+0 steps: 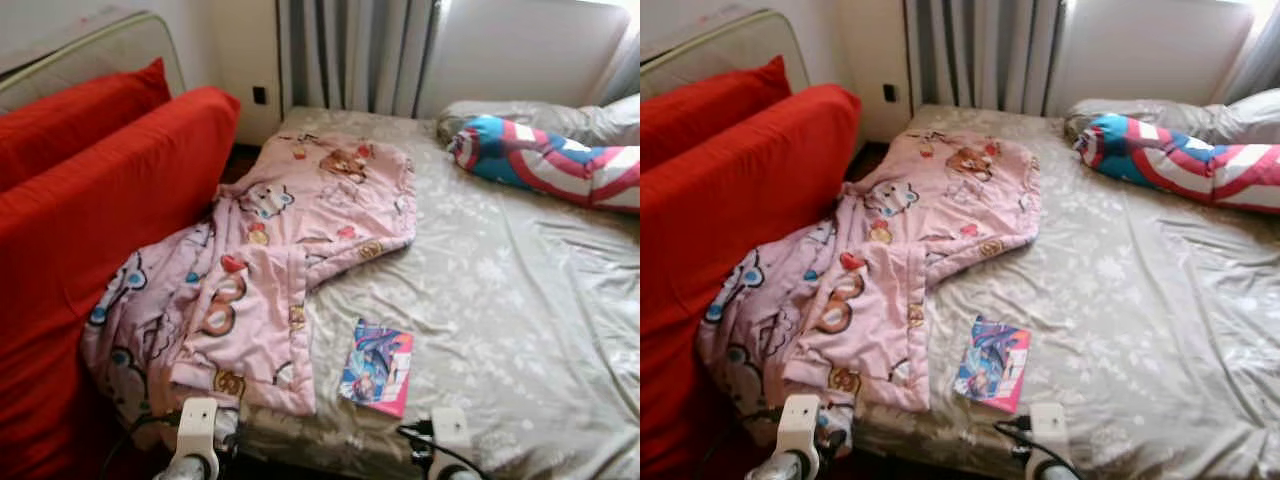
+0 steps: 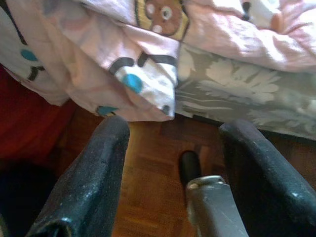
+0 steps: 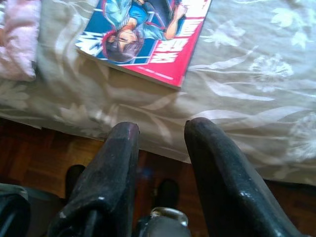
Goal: Clean up the room
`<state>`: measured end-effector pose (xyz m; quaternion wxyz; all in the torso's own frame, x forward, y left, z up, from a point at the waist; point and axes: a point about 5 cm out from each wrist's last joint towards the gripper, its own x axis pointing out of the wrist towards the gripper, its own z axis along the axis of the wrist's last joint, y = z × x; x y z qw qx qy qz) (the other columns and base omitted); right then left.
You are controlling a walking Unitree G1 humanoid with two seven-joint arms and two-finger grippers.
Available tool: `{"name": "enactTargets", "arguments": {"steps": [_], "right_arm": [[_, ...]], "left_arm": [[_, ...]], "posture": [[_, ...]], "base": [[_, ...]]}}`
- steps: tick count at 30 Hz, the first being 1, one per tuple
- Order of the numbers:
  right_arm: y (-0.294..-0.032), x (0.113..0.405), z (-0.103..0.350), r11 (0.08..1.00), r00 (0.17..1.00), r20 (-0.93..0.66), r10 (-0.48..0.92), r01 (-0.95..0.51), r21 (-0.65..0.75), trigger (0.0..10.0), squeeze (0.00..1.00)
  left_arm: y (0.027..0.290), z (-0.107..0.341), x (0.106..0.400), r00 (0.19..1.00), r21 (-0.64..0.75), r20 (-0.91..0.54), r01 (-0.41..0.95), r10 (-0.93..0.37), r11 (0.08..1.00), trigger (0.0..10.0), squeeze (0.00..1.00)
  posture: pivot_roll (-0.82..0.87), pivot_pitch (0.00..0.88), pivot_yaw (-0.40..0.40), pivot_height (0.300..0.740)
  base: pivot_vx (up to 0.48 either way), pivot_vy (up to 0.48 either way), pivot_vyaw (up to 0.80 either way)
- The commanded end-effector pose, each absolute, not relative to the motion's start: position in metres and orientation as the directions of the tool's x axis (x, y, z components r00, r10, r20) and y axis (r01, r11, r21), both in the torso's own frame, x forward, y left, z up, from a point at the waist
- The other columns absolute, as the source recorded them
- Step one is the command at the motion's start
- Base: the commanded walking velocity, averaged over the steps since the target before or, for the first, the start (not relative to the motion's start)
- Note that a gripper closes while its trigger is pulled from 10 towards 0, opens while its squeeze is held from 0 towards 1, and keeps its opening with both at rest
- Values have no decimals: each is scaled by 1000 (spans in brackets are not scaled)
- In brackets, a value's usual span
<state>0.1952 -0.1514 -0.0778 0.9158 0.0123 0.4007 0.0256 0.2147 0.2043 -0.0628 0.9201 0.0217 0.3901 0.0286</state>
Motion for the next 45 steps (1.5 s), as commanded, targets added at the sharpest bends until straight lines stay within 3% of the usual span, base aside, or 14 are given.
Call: {"name": "enactTargets", "arguments": {"steps": [1, 16, 34, 45], "right_arm": [[-160, 190, -80, 999, 668, -744, 29, -8, 32, 10000, 0], [-166, 211, -66, 1000, 743, -669, 23, -9, 25, 10000, 0], [-163, 218, -61, 1000, 776, -630, 25, -12, 25, 10000, 0], [-170, 240, -44, 992, 845, -534, -30, 90, 86, 10000, 0]], "left_arm": [[200, -64, 214, 686, 60, -725, -24, 60, 998, 10000, 0], [200, -63, 215, 702, 49, -710, -24, 52, 998, 10000, 0], [200, -63, 216, 705, 48, -707, -31, 56, 998, 10000, 0], [199, -56, 219, 786, -7, -614, -95, 71, 995, 10000, 0]], "posture": [[-87, 29, -20, 740], [-91, 39, -21, 740], [-87, 47, -23, 740], [-92, 53, -28, 740]], "base": [[0, 0, 0], [0, 0, 0], [0, 0, 750], [0, 0, 0]]}}
